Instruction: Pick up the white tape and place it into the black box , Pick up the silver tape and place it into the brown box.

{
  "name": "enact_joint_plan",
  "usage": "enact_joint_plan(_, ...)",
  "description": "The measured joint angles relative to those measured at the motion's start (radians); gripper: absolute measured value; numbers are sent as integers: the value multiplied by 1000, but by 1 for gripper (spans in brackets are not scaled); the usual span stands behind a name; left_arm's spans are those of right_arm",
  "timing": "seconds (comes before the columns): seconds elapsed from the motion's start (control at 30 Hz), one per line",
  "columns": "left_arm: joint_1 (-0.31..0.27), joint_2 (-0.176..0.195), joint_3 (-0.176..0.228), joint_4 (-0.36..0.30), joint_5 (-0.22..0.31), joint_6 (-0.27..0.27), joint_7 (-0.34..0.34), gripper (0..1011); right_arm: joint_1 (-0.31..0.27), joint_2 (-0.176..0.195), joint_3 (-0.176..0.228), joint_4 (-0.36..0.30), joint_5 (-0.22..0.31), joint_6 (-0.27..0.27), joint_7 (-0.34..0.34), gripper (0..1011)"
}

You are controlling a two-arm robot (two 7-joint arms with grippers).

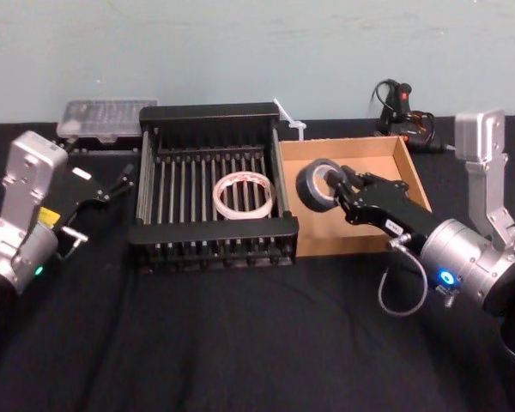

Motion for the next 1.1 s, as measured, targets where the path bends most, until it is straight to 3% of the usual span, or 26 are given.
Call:
enact_joint_plan(0.53, 0, 0, 0, 0, 0, 0, 0, 1001, 37, -24, 40, 68, -3, 6, -25, 178)
enact_joint_plan(1.1, 0, 0, 0, 0, 0, 0, 0, 1001, 127, -66, 40, 185, -38, 30, -41, 178)
